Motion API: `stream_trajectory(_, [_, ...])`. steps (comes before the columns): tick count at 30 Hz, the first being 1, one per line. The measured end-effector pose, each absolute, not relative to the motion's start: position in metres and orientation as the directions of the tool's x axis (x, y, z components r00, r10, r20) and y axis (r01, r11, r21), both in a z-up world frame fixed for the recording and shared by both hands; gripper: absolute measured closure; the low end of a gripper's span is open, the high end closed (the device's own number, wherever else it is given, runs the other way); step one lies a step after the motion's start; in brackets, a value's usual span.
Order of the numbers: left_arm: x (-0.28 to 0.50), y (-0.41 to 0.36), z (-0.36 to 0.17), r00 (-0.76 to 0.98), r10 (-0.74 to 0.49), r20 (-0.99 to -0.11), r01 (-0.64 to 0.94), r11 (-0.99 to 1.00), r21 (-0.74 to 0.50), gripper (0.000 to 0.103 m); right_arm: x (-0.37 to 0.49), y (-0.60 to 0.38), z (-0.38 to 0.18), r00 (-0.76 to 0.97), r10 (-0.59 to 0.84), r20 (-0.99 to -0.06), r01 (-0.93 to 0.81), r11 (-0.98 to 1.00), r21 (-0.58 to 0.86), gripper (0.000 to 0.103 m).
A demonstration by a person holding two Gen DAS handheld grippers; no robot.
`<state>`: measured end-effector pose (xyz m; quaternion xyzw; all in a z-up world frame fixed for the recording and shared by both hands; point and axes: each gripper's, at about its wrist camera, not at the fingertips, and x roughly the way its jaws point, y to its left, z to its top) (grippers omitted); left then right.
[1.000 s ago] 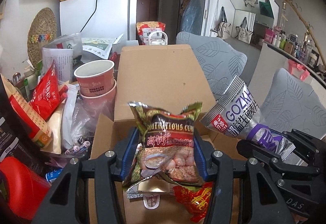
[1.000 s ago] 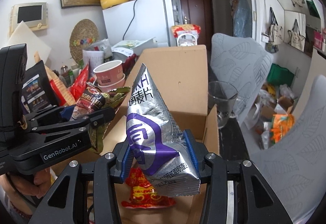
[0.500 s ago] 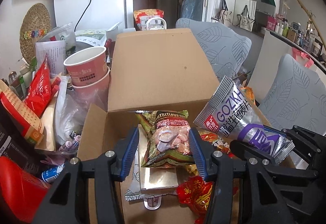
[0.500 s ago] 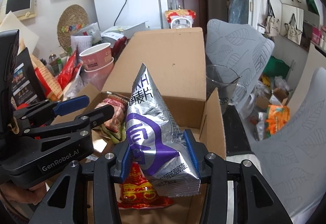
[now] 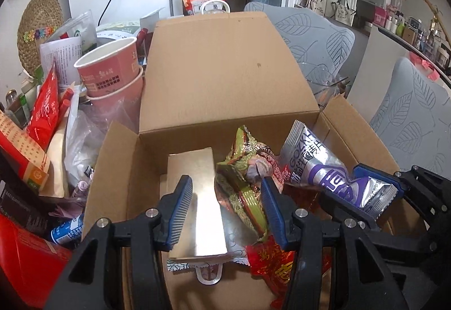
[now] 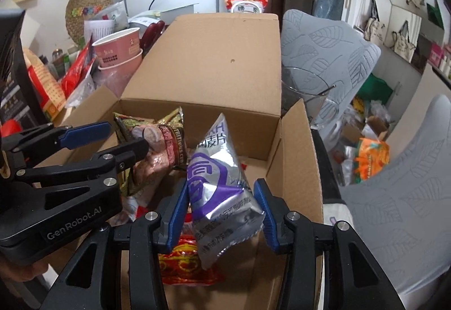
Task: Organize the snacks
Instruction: 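Lift both tools out of the box and back toward the table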
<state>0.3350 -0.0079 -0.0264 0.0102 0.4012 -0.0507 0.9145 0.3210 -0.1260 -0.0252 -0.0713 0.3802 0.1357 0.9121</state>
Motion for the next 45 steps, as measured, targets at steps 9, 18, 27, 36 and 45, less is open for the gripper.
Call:
stream_trajectory(9, [0.336, -0.004, -0.028, 0.646, -0.054, -0.762, 0.066, 0.998, -0.014, 0.053, 0.318, -0.123, -0.021, 0.675, 0.188, -0.713, -0.311, 0.95, -0.044, 0.051])
stream_trajectory(18, [0.328, -0.005, -0.014, 0.672, -0.016, -0.74, 0.048, 0.999, 0.022, 0.05, 0.31, -0.121, -0.009, 0.7, 0.199, -0.686, -0.324, 0.945, -0.055, 0.05])
stream_trajectory(27, [0.313, -0.004, 0.002, 0.699, -0.024, -0.715, 0.049, 0.999, 0.015, 0.05, 0.299, -0.123, 0.001, 0.706, 0.231, -0.67, -0.334, 0.942, -0.027, 0.05])
stream_trajectory(36, [0.283, -0.006, 0.027, 0.733, -0.032, -0.679, 0.07, 0.997, 0.028, 0.05, 0.269, -0.125, 0.023, 0.733, 0.221, -0.644, -0.324, 0.945, -0.044, 0.05])
stream_trajectory(45, [0.242, -0.002, 0.067, 0.783, -0.029, -0.621, 0.062, 0.998, 0.031, 0.05, 0.23, -0.131, 0.058, 0.776, 0.232, -0.586, -0.314, 0.949, -0.04, 0.05])
